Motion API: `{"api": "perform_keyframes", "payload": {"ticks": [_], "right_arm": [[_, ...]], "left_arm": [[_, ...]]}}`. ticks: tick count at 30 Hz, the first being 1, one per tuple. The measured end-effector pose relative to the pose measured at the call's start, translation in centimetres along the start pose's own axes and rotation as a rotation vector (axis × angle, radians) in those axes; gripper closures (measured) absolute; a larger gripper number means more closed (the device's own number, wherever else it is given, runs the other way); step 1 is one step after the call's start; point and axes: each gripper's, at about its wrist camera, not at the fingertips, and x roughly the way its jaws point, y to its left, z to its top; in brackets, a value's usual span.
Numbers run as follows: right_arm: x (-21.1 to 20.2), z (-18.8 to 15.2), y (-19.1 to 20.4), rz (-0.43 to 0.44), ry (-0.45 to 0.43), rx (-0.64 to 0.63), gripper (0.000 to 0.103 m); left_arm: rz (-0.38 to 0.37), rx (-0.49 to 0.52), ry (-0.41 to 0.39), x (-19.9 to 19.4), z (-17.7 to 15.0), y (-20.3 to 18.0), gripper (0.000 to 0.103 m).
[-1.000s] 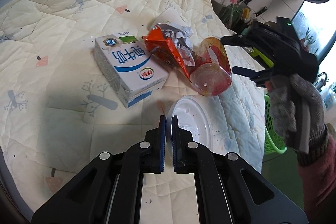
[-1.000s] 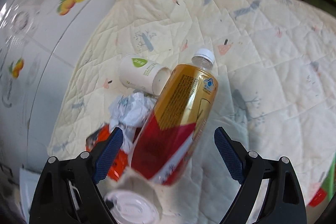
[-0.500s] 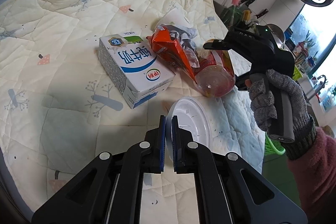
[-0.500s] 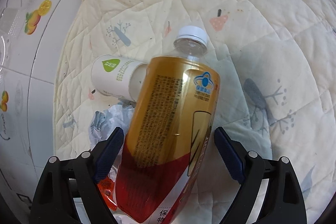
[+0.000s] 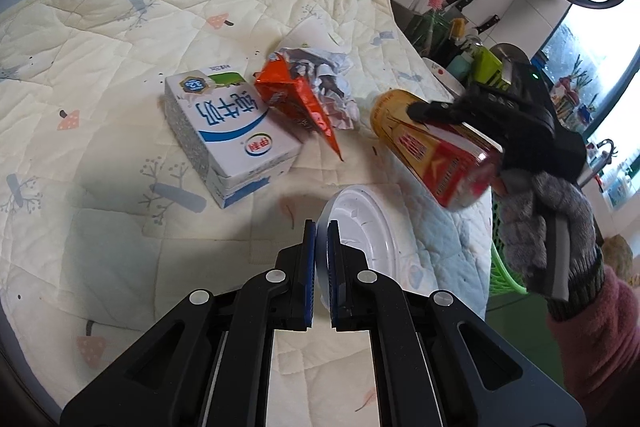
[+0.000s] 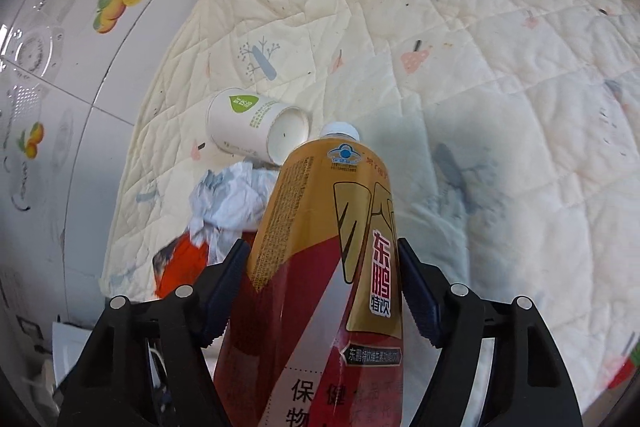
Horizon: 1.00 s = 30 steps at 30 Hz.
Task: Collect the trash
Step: 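Grasp and lift the gold-and-red drink bottle with the right gripper while the left holds the lid, then drop the bottle into the basket with the right gripper while the left lowers the lid into it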
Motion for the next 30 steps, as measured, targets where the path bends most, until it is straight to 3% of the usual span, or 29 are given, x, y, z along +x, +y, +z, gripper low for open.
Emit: {"api": "perform_keyframes", "payload": {"ticks": [9, 19, 24, 30], "right_arm": [[-2.3, -2.4, -0.9, -0.036, -0.017, -0.079, 0.033], [-8.1, -4.4, -3.0, -0.015, -0.121, -0.086, 0.033], [-13.2, -5.8, -7.5, -0.072, -0.195, -0.050, 0.033], [-18.9, -6.1, -15.0, -0.224, -0.266, 0.000, 0.033]], "left_arm": [[-0.003, 0.023, -0.004, -0.1, -0.1, -1.5, 0.099], [-0.045, 0.064, 0.006, 0.3, 0.3, -4.1, 0.099], [-0.087, 0.095, 0.020, 1.2, 0.6, -6.9, 0.099], [-0.128, 0.142, 0.044, 2.9, 0.9, -11.1, 0.099]]}}
